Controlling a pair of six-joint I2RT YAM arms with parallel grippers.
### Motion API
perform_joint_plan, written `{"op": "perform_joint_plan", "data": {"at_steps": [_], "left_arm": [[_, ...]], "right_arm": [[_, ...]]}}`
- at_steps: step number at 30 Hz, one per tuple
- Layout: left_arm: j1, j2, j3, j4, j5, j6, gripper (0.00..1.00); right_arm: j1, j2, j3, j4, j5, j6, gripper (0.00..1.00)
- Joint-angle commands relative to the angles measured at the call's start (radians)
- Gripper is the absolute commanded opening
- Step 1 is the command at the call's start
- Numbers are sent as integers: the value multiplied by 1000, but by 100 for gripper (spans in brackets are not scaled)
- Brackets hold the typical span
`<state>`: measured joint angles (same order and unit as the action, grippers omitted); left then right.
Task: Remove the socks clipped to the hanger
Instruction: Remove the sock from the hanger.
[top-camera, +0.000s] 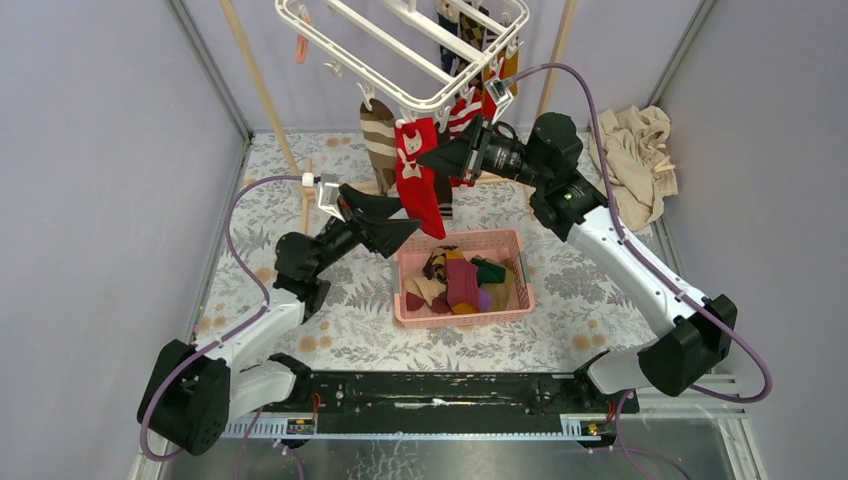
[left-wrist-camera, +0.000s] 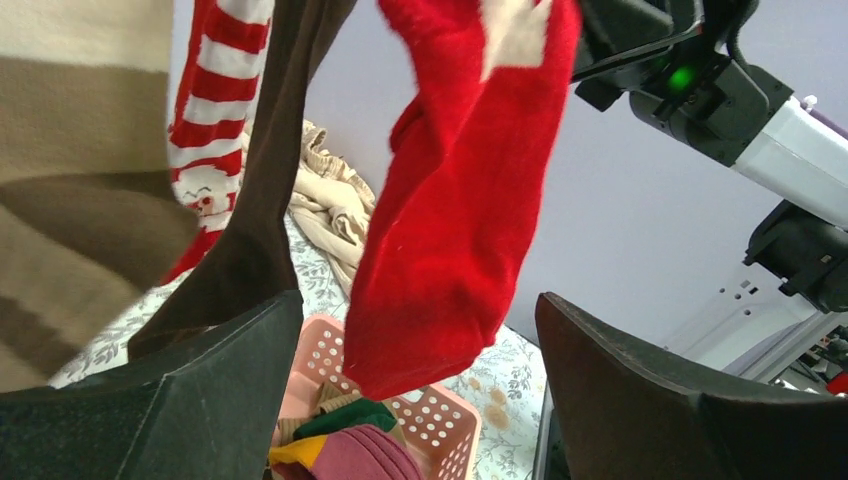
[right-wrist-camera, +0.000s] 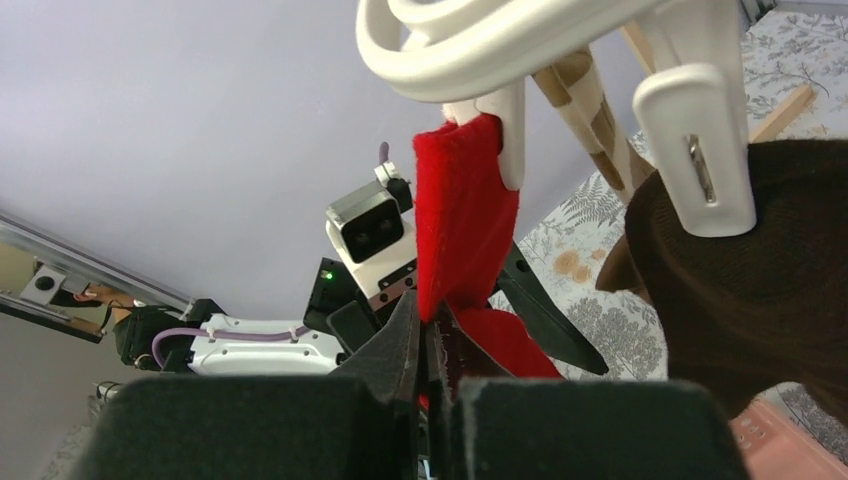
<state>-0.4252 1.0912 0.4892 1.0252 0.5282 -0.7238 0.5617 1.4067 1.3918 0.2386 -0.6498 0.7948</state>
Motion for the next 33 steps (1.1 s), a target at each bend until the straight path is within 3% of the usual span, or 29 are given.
{"op": "perform_joint_plan", "data": {"at_steps": [1, 7, 8, 9, 10, 16, 20, 22, 28, 33], "left_arm": [[-4, 18, 35, 116, 32, -27, 87], [-4, 13, 57, 72, 61, -20, 36], [-4, 5, 60, 43, 62, -15, 24], [-4, -7, 63, 15, 60, -13, 7], [-4, -22, 64, -9, 54, -7, 0], [-3, -113, 117, -274, 18, 54, 0], [2, -129, 231, -552, -4, 122, 0], [12, -114, 295, -664, 5, 149, 0], [79, -65, 439, -857, 72, 181, 0], [118, -45, 515, -1003, 116, 205, 0]], "right_arm": [[-6, -2, -9, 72, -30, 13, 0], [-8, -5, -24, 73, -29, 10, 0], [-8, -6, -26, 72, -30, 7, 0], [-9, -6, -29, 69, -29, 4, 0], [-9, -8, -33, 67, -25, 0, 0], [-10, -13, -47, 30, -15, -45, 4], [-10, -30, -61, -22, 3, -110, 37], [-9, -48, -85, -29, 21, -144, 44], [-10, -129, -190, 65, 105, -231, 52], [-10, -164, -263, 273, 137, -231, 53]]}}
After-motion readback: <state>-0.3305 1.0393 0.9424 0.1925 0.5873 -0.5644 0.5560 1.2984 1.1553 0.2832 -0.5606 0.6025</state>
